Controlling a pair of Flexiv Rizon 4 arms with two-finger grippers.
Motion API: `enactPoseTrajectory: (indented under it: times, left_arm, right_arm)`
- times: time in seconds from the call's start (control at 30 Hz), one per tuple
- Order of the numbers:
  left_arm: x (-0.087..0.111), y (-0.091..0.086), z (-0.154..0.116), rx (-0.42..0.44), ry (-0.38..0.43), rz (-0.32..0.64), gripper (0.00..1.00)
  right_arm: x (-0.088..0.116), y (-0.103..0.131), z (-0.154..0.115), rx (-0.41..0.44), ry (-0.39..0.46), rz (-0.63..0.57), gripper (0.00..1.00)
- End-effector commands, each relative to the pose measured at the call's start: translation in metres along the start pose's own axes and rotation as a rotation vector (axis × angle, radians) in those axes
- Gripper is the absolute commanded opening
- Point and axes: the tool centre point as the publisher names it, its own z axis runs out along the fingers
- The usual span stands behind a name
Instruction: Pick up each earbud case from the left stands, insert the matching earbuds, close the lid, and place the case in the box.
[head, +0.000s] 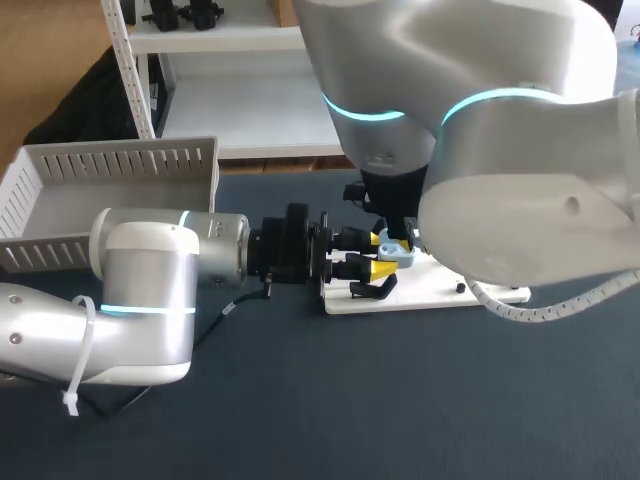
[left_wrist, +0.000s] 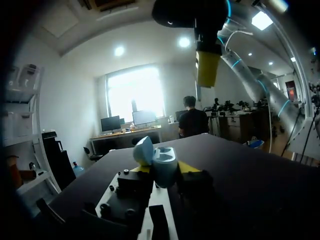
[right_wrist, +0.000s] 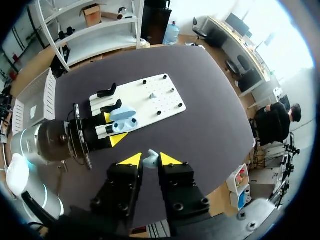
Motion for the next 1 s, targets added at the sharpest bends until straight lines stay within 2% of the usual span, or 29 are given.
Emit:
enactPoseTrajectory:
  times: [0.03,0.17,0.4,0.6,1.0]
  left_arm:
    - [0.000,-0.001,0.000,-0.005,-0.001,0.002,0.00]
    - [0.000,-0.001,0.000,-0.005,-0.001,0.002,0.00]
    - [0.000,-0.001,0.000,-0.005,-0.001,0.002,0.00]
    - [0.000,-0.001,0.000,-0.005,-0.001,0.002,0.00]
    - [0.000,-0.001,0.000,-0.005,-0.001,0.002,0.00]
  right_arm:
    - [0.000,0.000,0.000,0.000,-0.001,0.001,0.00]
    - [-0.008,0.008,-0.001,-0.035,-0.011,0.089,0.00]
    - [-0.026,0.019,0.000,-0.023,-0.034,0.217,0.00]
    - [-0.024,0.026,0.004,-0.030,-0.018,0.211,0.00]
    - [-0.018,0.028,0.024,0.015,-0.022,0.168,0.00]
